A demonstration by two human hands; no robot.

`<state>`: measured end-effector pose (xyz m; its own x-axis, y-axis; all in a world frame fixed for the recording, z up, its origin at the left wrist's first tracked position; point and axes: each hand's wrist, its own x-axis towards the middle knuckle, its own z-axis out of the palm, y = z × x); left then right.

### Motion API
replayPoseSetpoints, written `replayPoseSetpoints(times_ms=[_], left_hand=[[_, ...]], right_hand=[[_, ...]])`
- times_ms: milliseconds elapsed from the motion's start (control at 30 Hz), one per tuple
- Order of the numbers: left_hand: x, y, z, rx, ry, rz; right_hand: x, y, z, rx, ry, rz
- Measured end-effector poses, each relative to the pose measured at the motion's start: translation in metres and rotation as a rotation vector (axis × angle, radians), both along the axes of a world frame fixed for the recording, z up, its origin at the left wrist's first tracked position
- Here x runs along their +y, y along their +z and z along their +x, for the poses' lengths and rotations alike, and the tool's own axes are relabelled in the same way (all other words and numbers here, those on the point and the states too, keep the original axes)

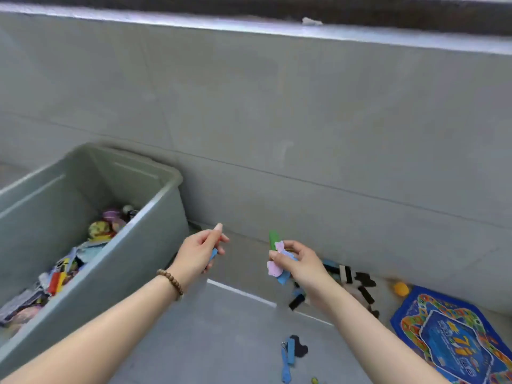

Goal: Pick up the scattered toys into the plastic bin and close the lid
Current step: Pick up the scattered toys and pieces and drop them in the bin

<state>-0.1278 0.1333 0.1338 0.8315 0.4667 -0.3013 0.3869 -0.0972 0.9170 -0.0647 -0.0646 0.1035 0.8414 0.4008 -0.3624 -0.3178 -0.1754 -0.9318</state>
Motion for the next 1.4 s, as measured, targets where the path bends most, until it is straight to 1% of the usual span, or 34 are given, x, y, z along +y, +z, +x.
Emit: replayPoseSetpoints(times_ms=[67,133,267,333,367,433,467,500,533,567,633,733,833,967,1033,1100,1167,1233,1400], left_hand=[[0.056,0.022,-0.023,-0.037,0.085,0.072],[0.109,0.03,-0.053,-0.018,0.181,0.096],[0.199,0.015,-0.111,0.177,0.338,0.083],[0.234,0.003,-0.129,0.211,0.425,0.02],[0.248,-0.002,-0.134,0.191,0.467,-0.058],[0.271,-0.009,-0.138,0.117,0.552,-0.195],[0.278,-0.009,-0.139,0.115,0.563,-0.207],[0.284,-0.009,-0.139,0.155,0.554,-0.153],[0.289,-0.013,-0.142,0.227,0.522,-0.058],[0.292,-0.017,-0.144,0.293,0.487,0.065],[0.295,-0.025,-0.146,0.371,0.422,0.2],[0.285,-0.029,-0.14,0.416,0.289,0.288],[0.259,-0.024,-0.122,0.376,0.168,0.395],[0.202,-0.009,-0.085,0.214,-0.003,0.649],[0.169,-0.008,-0.065,0.128,-0.061,0.737],[0.132,-0.011,-0.047,0.049,-0.129,0.763],[0.097,-0.025,-0.032,0.04,-0.219,0.732],[0.064,-0.049,-0.019,0.102,-0.307,0.692],[-0.008,-0.122,-0.004,0.328,-0.496,0.569]], right_hand=[[0.065,0.022,-0.006,-0.019,0.087,0.022],[0.128,0.037,-0.018,-0.007,0.167,0.037],[0.24,0.048,-0.042,0.021,0.339,0.041],[0.285,0.047,-0.048,0.024,0.408,-0.002],[0.304,0.045,-0.049,0.011,0.422,-0.014],[0.335,0.039,-0.047,-0.028,0.384,-0.026],[0.344,0.037,-0.045,-0.063,0.362,-0.055],[0.348,0.036,-0.043,-0.109,0.357,-0.09],[0.347,0.035,-0.042,-0.161,0.365,-0.115],[0.344,0.034,-0.04,-0.222,0.379,-0.13],[0.329,0.031,-0.036,-0.335,0.427,-0.171],[0.296,0.029,-0.025,-0.441,0.473,-0.254],[0.253,0.027,-0.011,-0.458,0.443,-0.336],[0.177,0.017,0.002,-0.392,0.352,-0.45],[0.132,0.004,0.006,-0.337,0.296,-0.486],[0.087,-0.011,0.009,-0.285,0.234,-0.521],[0.042,-0.029,0.01,-0.232,0.186,-0.56],[0.0,-0.05,0.007,-0.17,0.144,-0.579],[-0.088,-0.112,-0.01,0.007,0.045,-0.618]])
